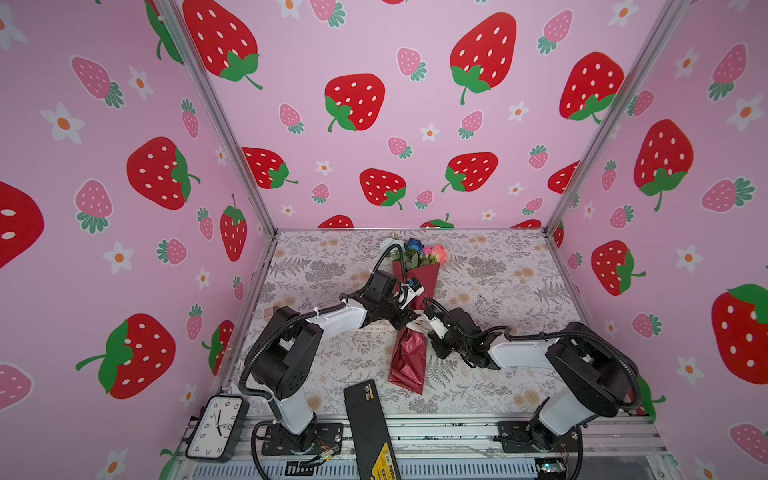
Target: Tie the bouquet of fake flowers
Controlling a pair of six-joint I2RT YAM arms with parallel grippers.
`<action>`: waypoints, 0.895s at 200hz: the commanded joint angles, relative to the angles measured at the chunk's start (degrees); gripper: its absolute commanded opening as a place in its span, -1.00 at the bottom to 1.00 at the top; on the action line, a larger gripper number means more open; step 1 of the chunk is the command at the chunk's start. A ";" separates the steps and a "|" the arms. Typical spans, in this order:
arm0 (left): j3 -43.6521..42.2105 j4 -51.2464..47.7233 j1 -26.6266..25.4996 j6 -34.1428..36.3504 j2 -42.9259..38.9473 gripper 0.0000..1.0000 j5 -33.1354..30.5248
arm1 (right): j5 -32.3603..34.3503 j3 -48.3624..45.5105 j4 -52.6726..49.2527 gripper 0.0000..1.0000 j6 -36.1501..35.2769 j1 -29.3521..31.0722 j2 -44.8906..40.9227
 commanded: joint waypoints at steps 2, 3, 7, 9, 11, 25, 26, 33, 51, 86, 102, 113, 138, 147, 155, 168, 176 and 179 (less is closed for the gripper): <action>-1.86 4.36 -0.10 -2.52 -0.96 -0.59 -0.18 | -0.98 1.35 -0.23 -1.00 4.47 -0.19 -1.27; -1.92 4.53 -0.11 -2.57 -1.01 -0.59 -0.18 | -1.08 1.39 -0.32 -1.00 4.62 -0.20 -1.34; -2.22 5.05 -0.07 -2.96 -1.16 -0.60 -0.21 | -1.36 1.56 -0.52 -1.00 5.22 -0.21 -1.63; -2.32 5.37 -0.11 -3.14 -1.29 -0.61 -0.26 | -1.48 1.58 -0.57 -1.00 5.52 -0.25 -1.86; -2.44 5.71 -0.07 -3.30 -1.39 -0.62 -0.25 | -1.57 1.61 -0.62 -1.00 5.84 -0.24 -2.03; -3.49 7.58 -0.09 -4.20 -2.16 -0.65 -0.99 | -2.00 1.63 -0.68 -1.00 8.64 -0.28 -3.42; -3.57 7.77 -0.10 -4.29 -2.19 -0.65 -1.02 | -2.02 1.66 -0.67 -1.00 8.82 -0.25 -3.47; -4.10 8.66 -0.09 -4.81 -2.53 -0.68 -1.28 | -2.09 1.77 -0.58 -1.00 10.14 -0.21 -4.14; -5.16 10.23 -0.25 -5.87 -3.08 -0.69 -1.81 | -2.22 2.39 -0.42 -1.00 13.45 -0.40 -4.64; -8.07 14.66 -0.81 -8.44 -4.53 -0.69 -3.79 | -2.70 4.98 -0.47 -1.00 18.73 -0.81 -2.54; -9.12 15.89 -1.40 -8.71 -5.09 -0.69 -4.93 | -3.05 6.05 -0.50 -1.00 20.74 -1.18 -1.23; -9.28 16.15 -1.76 -8.85 -5.15 -0.69 -5.46 | -3.35 6.54 -0.50 -1.00 22.35 -1.69 -0.40; -9.96 17.39 -2.55 -9.37 -5.10 -0.69 -6.28 | -4.77 7.14 0.35 -1.00 25.78 -3.21 1.42; -10.19 17.99 -2.73 -9.78 -5.05 -0.69 -6.74 | -4.78 7.24 0.93 -1.00 26.56 -3.42 1.89; -10.32 18.62 -2.82 -10.28 -4.88 -0.69 -6.97 | -4.56 7.36 1.53 -1.00 27.27 -3.46 2.35; -10.34 19.31 -3.01 -10.74 -4.81 -0.69 -7.29 | -4.56 7.50 2.82 -1.00 28.50 -3.46 2.91; -10.47 19.69 -3.15 -10.86 -4.76 -0.69 -7.39 | -4.77 7.51 4.08 -1.00 29.27 -3.46 3.14; -10.45 19.87 -3.19 -10.93 -4.76 -0.69 -7.43 | -4.77 7.54 4.48 -1.00 29.56 -3.45 3.28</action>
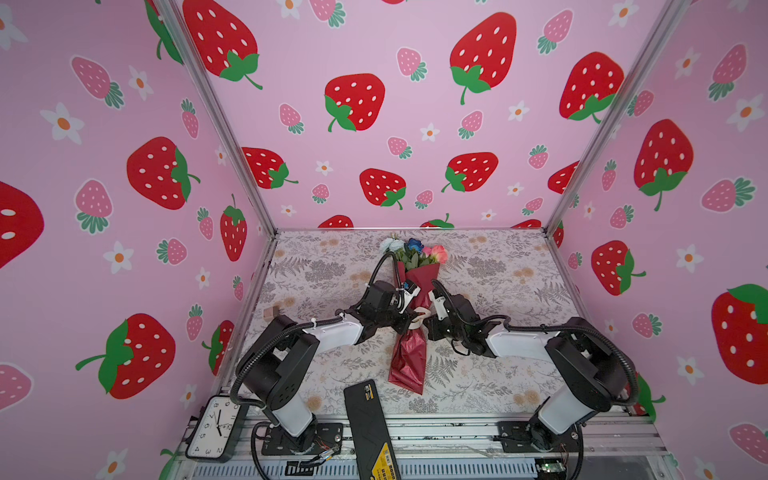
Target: Tie the bouquet of fake flowers
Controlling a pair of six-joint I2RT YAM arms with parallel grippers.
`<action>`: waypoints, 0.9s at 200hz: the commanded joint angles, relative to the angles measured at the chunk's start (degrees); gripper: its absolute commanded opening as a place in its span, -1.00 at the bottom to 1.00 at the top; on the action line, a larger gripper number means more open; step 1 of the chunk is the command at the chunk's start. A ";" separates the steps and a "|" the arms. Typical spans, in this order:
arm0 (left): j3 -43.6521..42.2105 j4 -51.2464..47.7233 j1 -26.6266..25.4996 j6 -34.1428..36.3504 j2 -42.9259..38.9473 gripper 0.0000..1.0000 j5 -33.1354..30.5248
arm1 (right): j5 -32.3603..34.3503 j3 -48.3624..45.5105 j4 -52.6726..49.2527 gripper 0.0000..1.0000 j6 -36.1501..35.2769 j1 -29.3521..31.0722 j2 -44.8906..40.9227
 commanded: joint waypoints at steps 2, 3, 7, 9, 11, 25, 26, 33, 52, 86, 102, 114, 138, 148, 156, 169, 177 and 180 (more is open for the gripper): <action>-0.65 3.14 -0.50 -1.16 -0.56 -0.69 -1.04 | -0.64 1.59 4.31 -1.00 4.91 -0.03 0.94; -0.67 3.10 -0.55 -1.30 -0.56 -0.69 -1.05 | -0.64 1.67 4.46 -1.00 5.01 -0.05 1.05; -0.64 3.17 -0.55 -1.26 -0.56 -0.69 -1.15 | -0.80 1.71 4.99 -1.00 5.37 -0.05 1.22; -0.67 3.17 -0.58 -1.24 -0.52 -0.69 -1.10 | -0.81 1.79 5.23 -1.00 5.54 -0.05 1.40; -0.64 3.24 -0.68 -1.34 -0.55 -0.69 -1.20 | -0.81 1.77 5.42 -1.00 5.65 -0.04 1.54; -0.61 3.22 -0.76 -1.35 -0.56 -0.69 -1.40 | -0.86 2.17 6.63 -1.00 6.46 -0.07 2.07; -0.65 3.24 -0.76 -1.35 -0.56 -0.69 -1.40 | -0.88 2.19 6.76 -1.00 6.49 -0.07 2.10; -0.76 3.39 -0.84 -1.44 -0.62 -0.69 -1.49 | -1.20 2.27 7.57 -1.00 6.80 -0.06 2.28; -1.00 3.36 -0.86 -1.65 -0.61 -0.69 -1.73 | -2.13 2.33 9.31 -1.00 7.45 -0.07 2.15; -1.29 3.61 -0.86 -2.05 -0.62 -0.69 -2.18 | -2.47 2.02 9.88 -1.00 7.51 -0.06 1.21; -1.16 3.61 -0.86 -2.18 -0.54 -0.69 -2.28 | -2.48 1.81 9.31 -1.00 7.92 -0.07 0.78; -1.16 3.65 -0.86 -2.30 -0.56 -0.69 -2.67 | -2.34 1.37 8.48 -1.00 8.53 -0.06 0.14; -1.46 3.87 -0.86 -2.57 -1.16 -0.69 -4.17 | -1.28 -0.62 5.54 -1.00 9.24 -0.07 -2.64; -1.73 4.35 -0.86 -2.82 -1.48 -0.69 -5.06 | -0.69 -1.21 3.59 -1.00 9.28 -0.06 -3.95; -1.91 4.70 -0.85 -3.05 -1.74 -0.69 -5.73 | -0.55 -2.09 2.84 -1.00 9.32 -0.07 -5.00; -2.24 5.19 -0.86 -3.36 -1.98 -0.69 -6.39 | -0.60 -3.29 1.96 -1.00 9.49 -0.03 -6.49; -2.34 5.48 -0.87 -3.65 -2.12 -0.69 -6.80 | -0.63 -3.82 1.44 -1.00 9.49 -0.05 -7.30; -2.34 5.66 -0.86 -3.76 -2.17 -0.69 -6.97 | -0.77 -3.91 1.24 -1.00 9.50 -0.07 -7.55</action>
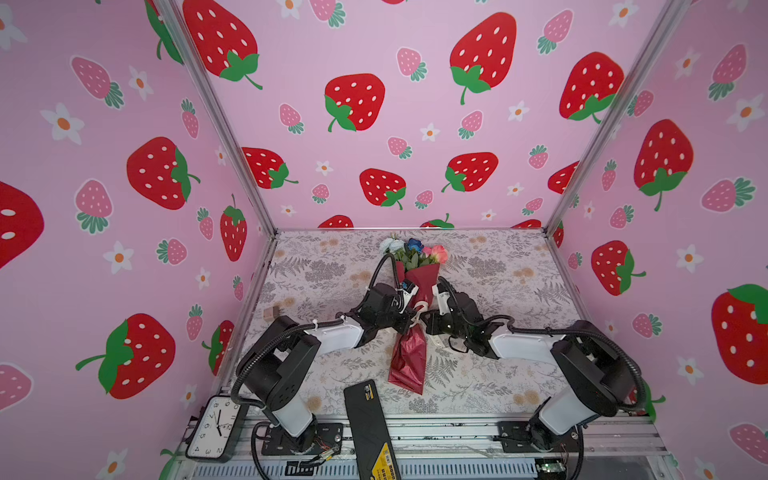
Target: Tie the bouquet of fake flowers
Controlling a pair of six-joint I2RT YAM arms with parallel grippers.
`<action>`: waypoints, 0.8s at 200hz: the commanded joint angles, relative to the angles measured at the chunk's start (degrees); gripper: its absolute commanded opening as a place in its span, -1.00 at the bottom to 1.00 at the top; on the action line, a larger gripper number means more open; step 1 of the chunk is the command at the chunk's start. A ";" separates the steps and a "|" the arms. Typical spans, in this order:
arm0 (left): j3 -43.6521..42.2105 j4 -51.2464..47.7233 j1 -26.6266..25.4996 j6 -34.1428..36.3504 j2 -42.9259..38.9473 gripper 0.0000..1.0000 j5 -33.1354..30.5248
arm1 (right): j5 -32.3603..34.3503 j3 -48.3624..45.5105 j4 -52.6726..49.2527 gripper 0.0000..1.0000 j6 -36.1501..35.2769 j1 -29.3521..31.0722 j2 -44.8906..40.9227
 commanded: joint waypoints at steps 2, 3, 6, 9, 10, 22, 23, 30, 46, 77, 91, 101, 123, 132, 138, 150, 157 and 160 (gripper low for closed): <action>-0.76 2.54 -0.18 -1.06 -1.93 -0.69 -2.12 | 0.75 -1.82 -3.27 -1.00 1.41 -0.01 -2.92; -0.81 2.58 -0.18 -1.11 -1.94 -0.69 -2.17 | 0.72 -1.90 -3.30 -1.00 1.41 -0.02 -2.97; -0.91 2.76 -0.18 -1.21 -1.95 -0.69 -2.28 | 0.64 -2.09 -3.32 -1.00 1.39 -0.01 -3.15; -1.00 2.91 -0.18 -1.34 -1.99 -0.69 -2.38 | 0.43 -2.20 -3.33 -1.00 1.49 0.12 -3.37; -1.07 2.99 -0.18 -1.38 -2.01 -0.69 -2.43 | 0.43 -2.17 -3.33 -1.00 1.49 0.13 -3.41; -1.24 3.31 -0.16 -1.71 -2.01 -0.69 -2.83 | -0.07 -2.27 -3.24 -1.00 1.46 0.06 -3.88; -1.23 3.32 -0.17 -1.74 -2.02 -0.69 -2.88 | -0.08 -2.25 -3.24 -1.00 1.48 0.06 -3.88; -1.32 3.37 -0.17 -1.84 -2.01 -0.69 -3.00 | -0.10 -2.25 -3.10 -1.00 1.56 0.15 -4.00; -1.78 3.89 -0.18 -2.28 -2.08 -0.69 -3.36 | -0.64 -1.85 -1.83 -1.00 1.59 0.17 -3.74; -1.76 4.03 -0.18 -2.55 -1.89 -0.69 -3.25 | -2.20 0.52 0.28 -1.00 1.17 0.17 -1.67; -1.58 3.85 -0.16 -2.55 -1.69 -0.69 -3.07 | -2.53 1.65 1.13 -1.00 0.89 0.16 -0.63; -1.49 3.90 -0.17 -2.66 -1.54 -0.69 -2.84 | -2.59 2.67 1.25 -1.00 0.63 0.23 0.20; -1.50 4.03 -0.26 -2.92 -1.57 -0.69 -2.83 | -2.32 4.43 1.33 -1.00 0.10 0.17 2.34; -1.51 4.02 -0.29 -2.94 -1.66 -0.69 -2.79 | -2.08 5.08 1.33 -1.00 -0.06 0.18 3.18; -1.49 4.03 -0.27 -2.93 -1.67 -0.69 -2.84 | -1.87 5.51 1.33 -1.00 -0.23 0.23 3.82; -1.57 4.11 -0.28 -2.92 -1.69 -0.69 -2.84 | -1.15 6.40 1.39 -1.00 -0.48 0.16 4.98; -1.66 4.16 -0.34 -3.00 -1.74 -0.69 -2.92 | -0.68 6.87 1.38 -1.00 -0.56 0.21 5.68; -1.66 4.14 -0.35 -3.00 -1.70 -0.69 -2.92 | -0.50 7.07 1.46 -1.00 -0.61 0.08 5.92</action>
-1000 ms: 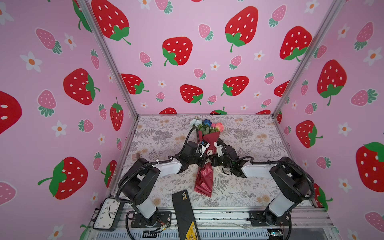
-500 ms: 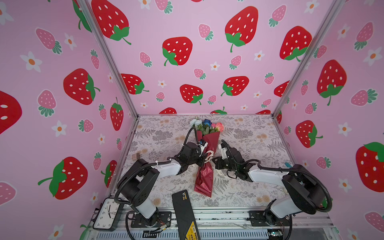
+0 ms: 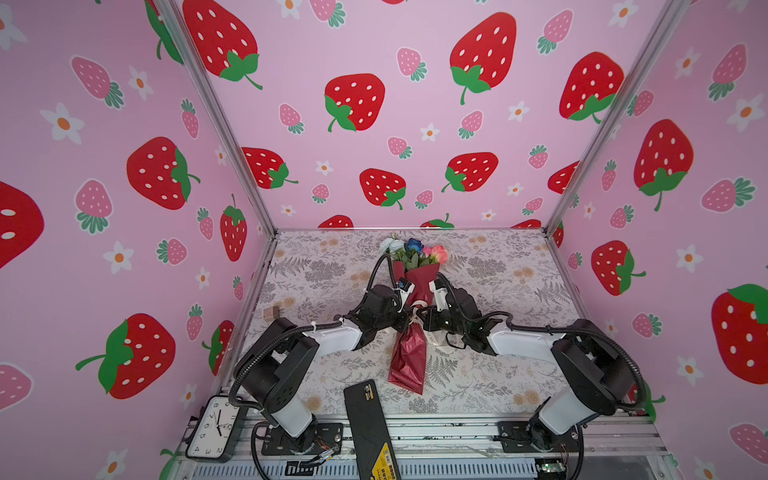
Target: Tie the bouquet of fake flowers
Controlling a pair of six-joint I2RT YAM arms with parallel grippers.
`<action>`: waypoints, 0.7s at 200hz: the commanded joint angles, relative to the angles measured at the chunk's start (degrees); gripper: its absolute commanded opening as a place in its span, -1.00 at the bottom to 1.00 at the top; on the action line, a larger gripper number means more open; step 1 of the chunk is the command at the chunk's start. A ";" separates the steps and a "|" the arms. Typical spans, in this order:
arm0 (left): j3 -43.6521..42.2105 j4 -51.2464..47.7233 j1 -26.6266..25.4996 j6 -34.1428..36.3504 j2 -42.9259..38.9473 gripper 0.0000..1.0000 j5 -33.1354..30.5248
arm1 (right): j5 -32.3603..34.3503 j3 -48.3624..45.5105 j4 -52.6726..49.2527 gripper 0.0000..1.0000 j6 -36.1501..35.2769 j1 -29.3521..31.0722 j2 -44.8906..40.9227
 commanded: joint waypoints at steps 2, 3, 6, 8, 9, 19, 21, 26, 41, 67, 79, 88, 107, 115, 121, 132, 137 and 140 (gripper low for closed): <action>-0.26 1.41 -0.31 -0.45 -1.01 -0.69 -0.19 | 1.46 2.36 1.23 -1.00 -0.48 -0.02 2.36; -0.26 1.44 -0.31 -0.45 -0.98 -0.69 -0.19 | 1.50 2.44 1.26 -1.00 -0.45 -0.03 2.54; -0.26 1.46 -0.35 -0.38 -1.00 -0.69 -0.32 | 1.58 2.65 1.36 -1.00 -0.42 -0.03 2.84; -0.26 1.47 -0.41 -0.43 -1.00 -0.69 -0.25 | 1.66 2.75 1.37 -1.00 -0.41 -0.01 3.08; -0.26 1.47 -0.40 -0.44 -0.97 -0.69 -0.26 | 1.69 2.81 1.44 -1.00 -0.41 -0.02 3.21; -0.30 1.39 -0.53 -0.45 -1.03 -0.69 -0.29 | 1.94 3.51 1.60 -1.00 -0.33 -0.12 4.53; -0.27 1.39 -0.50 -0.45 -0.98 -0.69 -0.28 | 1.95 3.62 1.67 -1.00 -0.33 -0.14 4.67; -0.29 1.34 -0.57 -0.46 -1.10 -0.69 -0.36 | 1.94 3.90 1.92 -1.00 -0.37 -0.17 5.26; -0.44 1.38 -0.75 -0.43 -1.18 -0.69 -0.54 | 2.24 4.45 2.49 -1.00 0.11 -0.47 6.70; -0.58 1.38 -1.26 -0.37 -1.42 -0.68 -1.04 | 2.59 4.88 3.91 -1.00 1.32 -1.02 8.48; -0.48 1.34 -1.66 -0.04 -1.52 -0.68 -1.48 | 2.94 5.14 4.39 -1.00 1.60 -1.16 9.05; -0.44 1.19 -2.09 0.30 -1.61 -0.68 -2.24 | 3.24 5.20 4.62 -1.00 1.78 -1.28 9.37; -0.61 1.37 -2.79 0.51 -2.42 -0.68 -3.17 | 4.00 5.33 4.37 -1.00 2.02 -1.54 9.84; -0.87 1.55 -3.14 0.52 -2.91 -0.68 -5.62 | 3.93 5.24 4.37 -1.00 2.20 -1.71 9.95; -1.10 1.71 -3.35 0.52 -3.32 -0.68 -6.61 | 3.91 5.16 4.37 -1.00 2.36 -1.84 10.06; -1.78 2.42 -3.71 0.63 -4.07 -0.68 -8.10 | 4.08 4.90 4.45 -1.00 2.65 -1.90 9.98; -2.14 2.83 -3.82 0.62 -4.46 -0.68 -8.40 | 4.15 4.77 4.54 -1.00 2.72 -1.89 10.02; -2.31 3.09 -3.87 0.65 -4.68 -0.68 -8.52 | 4.13 4.68 4.66 -1.00 2.75 -1.94 9.97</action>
